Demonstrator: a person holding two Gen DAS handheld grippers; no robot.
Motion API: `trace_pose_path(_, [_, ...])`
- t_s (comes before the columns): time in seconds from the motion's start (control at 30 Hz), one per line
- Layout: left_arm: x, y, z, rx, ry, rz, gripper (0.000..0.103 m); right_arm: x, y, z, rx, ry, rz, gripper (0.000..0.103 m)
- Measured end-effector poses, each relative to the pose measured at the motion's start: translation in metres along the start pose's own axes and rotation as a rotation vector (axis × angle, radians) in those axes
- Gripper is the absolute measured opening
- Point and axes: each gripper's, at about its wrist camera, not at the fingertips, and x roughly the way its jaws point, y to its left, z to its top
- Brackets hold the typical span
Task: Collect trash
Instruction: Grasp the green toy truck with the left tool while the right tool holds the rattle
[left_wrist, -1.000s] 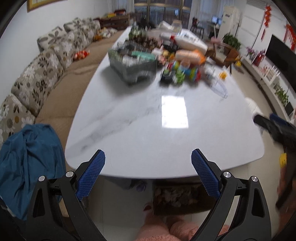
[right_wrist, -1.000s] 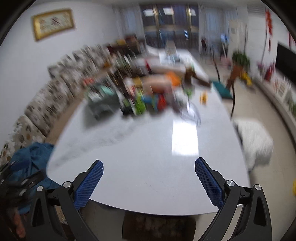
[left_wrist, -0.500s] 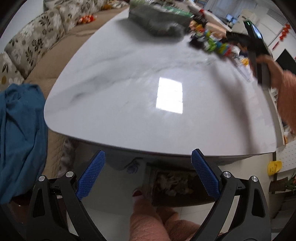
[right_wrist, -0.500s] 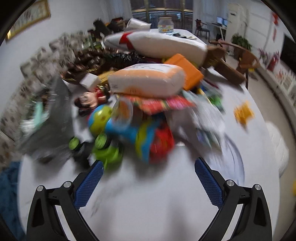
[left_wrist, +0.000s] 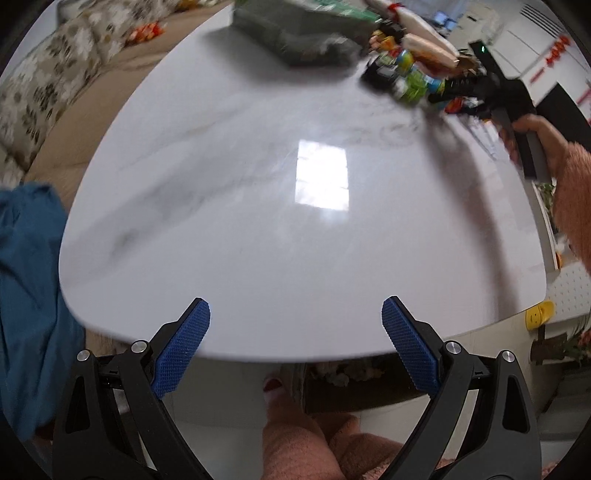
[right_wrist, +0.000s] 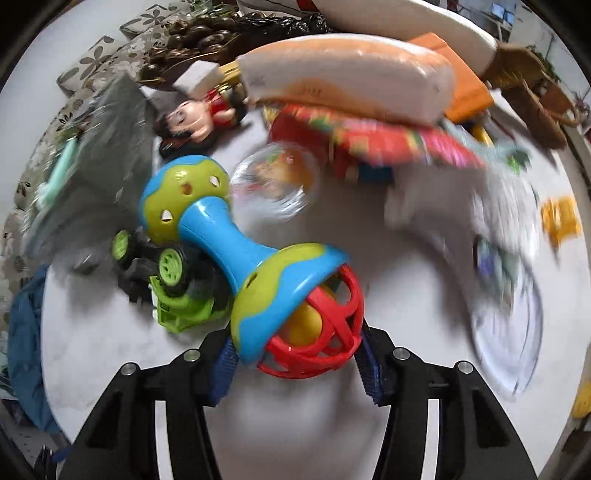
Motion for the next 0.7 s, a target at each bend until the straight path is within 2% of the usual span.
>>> trace_pose_path(0.1, [0.001,-0.012,0.026,0.061,-0.041,0.01,0.092,-0.012,-0.01,-0.044,0.07,0.029,-0.002,0.054])
trace_pose_path(0.23, [0.01,-0.027,0.064,0.095,-0.072,0.011,0.092,-0.032,-0.019,-0.098,0.158,0.044,-0.007,0.054])
trace_pose_path(0.33, [0.028,-0.043,0.094,0.102,-0.074,0.009,0.092,-0.043,-0.017,-0.137,0.178,0.036,-0.056,0.055])
trace_pose_path(0.37, [0.028,-0.045,0.098,0.101,-0.078,-0.002,0.092,-0.048,-0.014,-0.148,0.182,0.033,-0.091,0.057])
trace_pose_path(0.4, [0.03,-0.049,0.108,0.097,-0.085,-0.007,0.092,-0.046,-0.019,-0.154,0.181,0.026,-0.118,0.075])
trace_pose_path(0.47, [0.026,-0.056,0.119,0.086,-0.102,-0.022,0.092,-0.053,-0.01,-0.161,0.114,-0.015,-0.223,0.093])
trace_pose_path(0.63, [0.023,-0.059,0.137,0.041,-0.126,-0.01,0.092,-0.038,0.018,-0.151,-0.216,-0.042,-0.366,0.093])
trace_pose_path(0.7, [0.025,-0.058,0.142,0.025,-0.117,-0.022,0.092,-0.023,0.03,-0.145,-0.316,-0.031,-0.376,0.089])
